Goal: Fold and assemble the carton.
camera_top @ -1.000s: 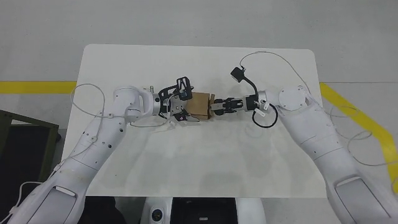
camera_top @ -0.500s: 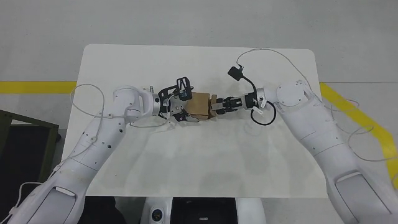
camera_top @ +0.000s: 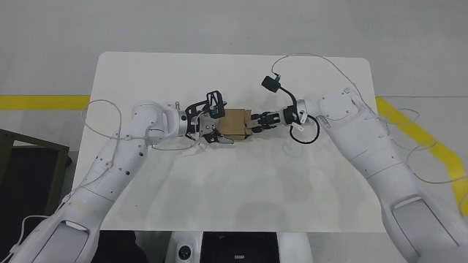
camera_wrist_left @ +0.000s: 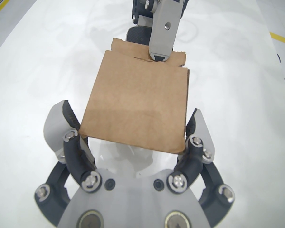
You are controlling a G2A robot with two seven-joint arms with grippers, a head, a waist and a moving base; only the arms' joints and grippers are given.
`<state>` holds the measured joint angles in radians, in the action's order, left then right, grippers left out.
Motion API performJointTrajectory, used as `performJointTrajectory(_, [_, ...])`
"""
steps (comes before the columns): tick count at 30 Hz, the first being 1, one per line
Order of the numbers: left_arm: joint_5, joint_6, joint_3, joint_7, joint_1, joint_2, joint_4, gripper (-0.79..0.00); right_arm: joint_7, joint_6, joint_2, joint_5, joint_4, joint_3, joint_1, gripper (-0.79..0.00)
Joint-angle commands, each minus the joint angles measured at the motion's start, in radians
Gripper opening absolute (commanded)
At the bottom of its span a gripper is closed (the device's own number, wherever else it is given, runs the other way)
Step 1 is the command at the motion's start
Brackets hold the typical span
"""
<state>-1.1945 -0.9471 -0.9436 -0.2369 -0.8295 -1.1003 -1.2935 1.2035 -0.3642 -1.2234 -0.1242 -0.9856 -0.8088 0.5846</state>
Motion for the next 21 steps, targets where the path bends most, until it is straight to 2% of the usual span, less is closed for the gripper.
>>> performJointTrajectory(1, [-0.001, 0.0, -0.001, 0.0, -0.001, 0.0, -0.001, 0.0, -0.001, -0.005, -0.003, -0.006, 0.0, 0.004, -0.002, -0.634])
performJointTrajectory(5, [-0.001, 0.001, -0.003, 0.0, -0.003, 0.001, -0.003, 0.0, -0.002, -0.016, -0.008, -0.019, 0.004, 0.007, -0.006, -0.594])
performJointTrajectory(8, [0.0, 0.001, -0.003, -0.001, -0.005, 0.002, -0.003, 0.0, -0.004, -0.029, -0.011, -0.031, 0.006, 0.006, -0.005, -0.477])
performJointTrajectory(21, [0.008, 0.004, 0.003, -0.009, -0.006, 0.0, -0.005, 0.0, 0.008, -0.066, 0.002, -0.051, 0.025, -0.031, 0.019, -0.483])
